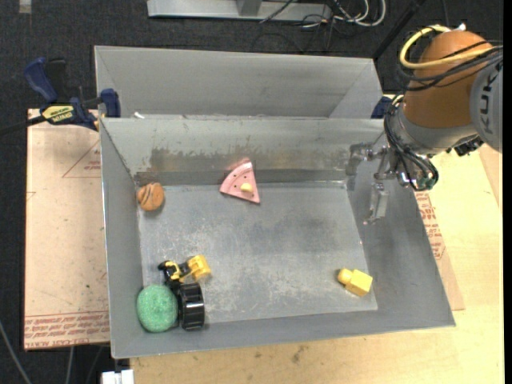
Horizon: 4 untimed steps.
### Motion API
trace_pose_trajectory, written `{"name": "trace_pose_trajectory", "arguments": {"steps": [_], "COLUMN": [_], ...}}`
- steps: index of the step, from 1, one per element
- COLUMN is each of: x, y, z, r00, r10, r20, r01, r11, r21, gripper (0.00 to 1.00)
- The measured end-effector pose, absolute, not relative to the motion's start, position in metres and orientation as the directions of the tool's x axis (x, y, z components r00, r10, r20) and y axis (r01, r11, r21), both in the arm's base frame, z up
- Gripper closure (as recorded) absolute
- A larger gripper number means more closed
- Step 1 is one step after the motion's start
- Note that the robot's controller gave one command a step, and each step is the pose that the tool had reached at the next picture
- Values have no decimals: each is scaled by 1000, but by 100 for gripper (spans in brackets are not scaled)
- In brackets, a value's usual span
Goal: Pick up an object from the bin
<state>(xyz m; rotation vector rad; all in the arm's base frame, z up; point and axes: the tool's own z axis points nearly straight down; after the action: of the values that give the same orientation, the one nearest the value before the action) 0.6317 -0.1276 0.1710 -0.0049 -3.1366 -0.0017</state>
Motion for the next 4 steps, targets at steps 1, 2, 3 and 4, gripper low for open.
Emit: {"name": "trace_pose_trajectory", "arguments": {"steps": [1, 2, 3, 4], "x": [633, 588, 551, 534], "y": [-127, -124, -135, -130], "z": [176, 127, 133, 127], "r00": [-1000, -947, -926, -968], "r10": [1, -321, -378, -249], "r20": [-2, -6, -1, 0], "r01": [1, -321, -378, -249], "r11": [1000, 947, 926, 968], "r21": [0, -2, 2, 1], "gripper": [0, 0, 0, 0]}}
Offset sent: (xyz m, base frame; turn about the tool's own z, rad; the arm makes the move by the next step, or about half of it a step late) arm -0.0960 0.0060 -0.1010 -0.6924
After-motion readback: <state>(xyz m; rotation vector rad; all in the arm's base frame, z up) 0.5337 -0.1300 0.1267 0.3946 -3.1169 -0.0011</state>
